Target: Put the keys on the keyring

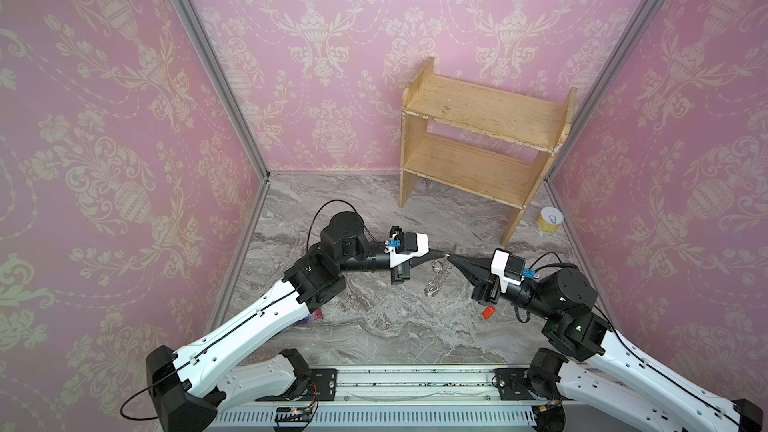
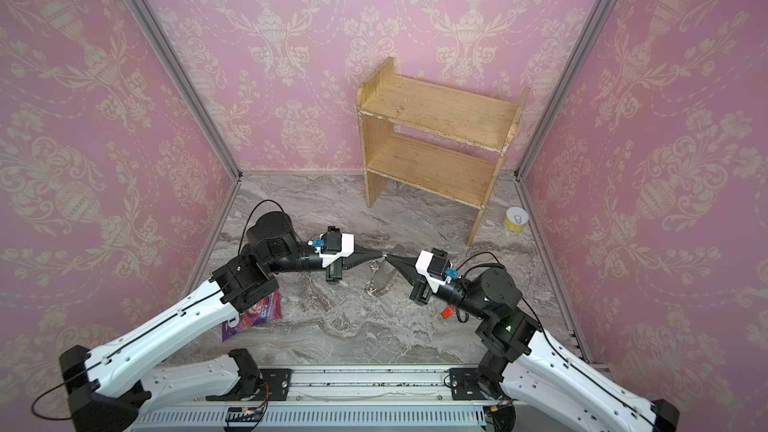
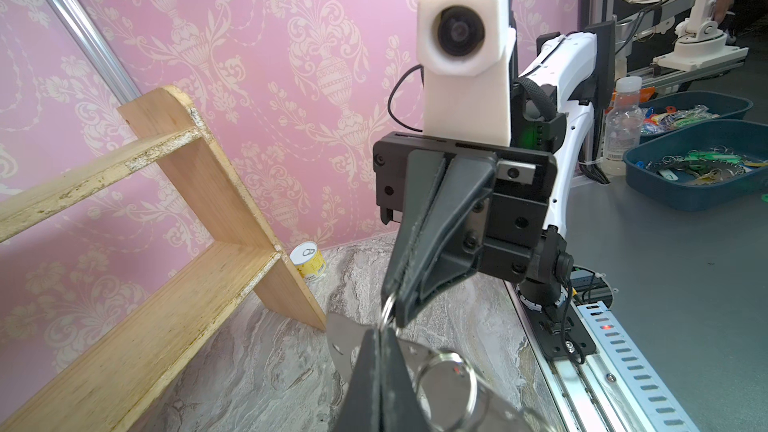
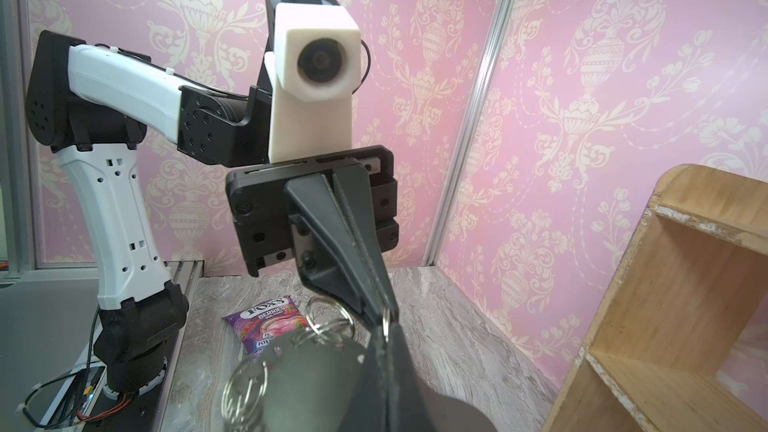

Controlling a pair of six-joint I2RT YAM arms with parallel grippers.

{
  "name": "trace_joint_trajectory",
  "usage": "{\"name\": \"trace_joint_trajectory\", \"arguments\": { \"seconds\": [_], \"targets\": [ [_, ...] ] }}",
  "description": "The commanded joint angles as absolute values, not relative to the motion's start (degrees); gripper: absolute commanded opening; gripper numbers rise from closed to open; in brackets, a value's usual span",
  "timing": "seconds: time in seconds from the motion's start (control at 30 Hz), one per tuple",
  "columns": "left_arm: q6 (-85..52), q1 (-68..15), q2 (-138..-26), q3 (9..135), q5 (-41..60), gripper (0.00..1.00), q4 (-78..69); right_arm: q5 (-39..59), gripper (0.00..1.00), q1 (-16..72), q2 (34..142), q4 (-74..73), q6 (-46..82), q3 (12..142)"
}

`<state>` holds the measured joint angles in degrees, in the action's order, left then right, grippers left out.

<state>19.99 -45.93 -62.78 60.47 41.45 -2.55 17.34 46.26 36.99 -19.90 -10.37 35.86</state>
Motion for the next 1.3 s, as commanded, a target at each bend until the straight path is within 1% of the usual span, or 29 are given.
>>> {"name": "trace_joint_trajectory", "arguments": {
  "seconds": [0.0, 0.1, 0.13, 0.23, 0.27, 0.3, 0.37, 0.47, 0.6, 0.9, 1.17, 1.27],
  "targets": [
    [20.6, -45.7, -63.1, 61.1, 43.1, 0.00, -1.6, 17.1, 0.00, 46.1, 37.1, -22.1, -9.0, 36.1],
    [24.3, -45.7, -62.6, 62.7, 41.7, 0.00, 3.6, 15.1, 0.01, 46.0, 37.7, -16.1, -9.2, 38.1],
    [25.7, -45.7, -62.5, 63.5, 41.1, 0.00, 5.7, 14.5, 0.06, 46.0, 37.8, -13.8, -9.5, 38.8],
    [30.3, -45.8, -62.5, 66.8, 39.0, 0.00, 13.6, 13.2, 0.31, 46.0, 37.9, -6.5, -10.9, 41.4],
    [32.1, -45.9, -62.6, 68.1, 38.4, 0.00, 16.5, 12.8, 0.38, 46.0, 37.8, -4.2, -11.6, 42.1],
    [33.6, -46.0, -62.8, 69.1, 37.4, 0.00, 19.1, 12.7, 0.42, 46.1, 37.7, -2.0, -12.2, 42.9],
    [36.5, -46.5, -63.3, 71.2, 35.9, 0.00, 23.3, 12.1, 0.46, 46.1, 37.9, 0.7, -13.2, 44.3],
    [41.1, -47.7, -64.7, 74.7, 32.9, 0.00, 29.1, 13.2, 0.46, 46.1, 39.1, 3.5, -14.0, 46.3],
    [45.6, -49.5, -67.0, 78.3, 29.4, 0.00, 35.2, 15.0, 0.44, 46.1, 40.8, 3.1, -14.0, 46.8],
    [48.2, -51.4, -68.2, 80.2, 25.9, 0.00, 37.3, 16.9, 0.34, 46.2, 42.3, 2.5, -13.6, 46.8],
    [48.8, -52.2, -68.5, 81.5, 25.1, 0.00, 38.0, 17.4, 0.26, 46.2, 42.7, 4.6, -13.8, 47.5],
    [48.9, -52.4, -68.6, 81.8, 25.1, 0.00, 38.1, 17.6, 0.21, 46.2, 42.7, 4.4, -13.8, 47.4]
  ]
}}
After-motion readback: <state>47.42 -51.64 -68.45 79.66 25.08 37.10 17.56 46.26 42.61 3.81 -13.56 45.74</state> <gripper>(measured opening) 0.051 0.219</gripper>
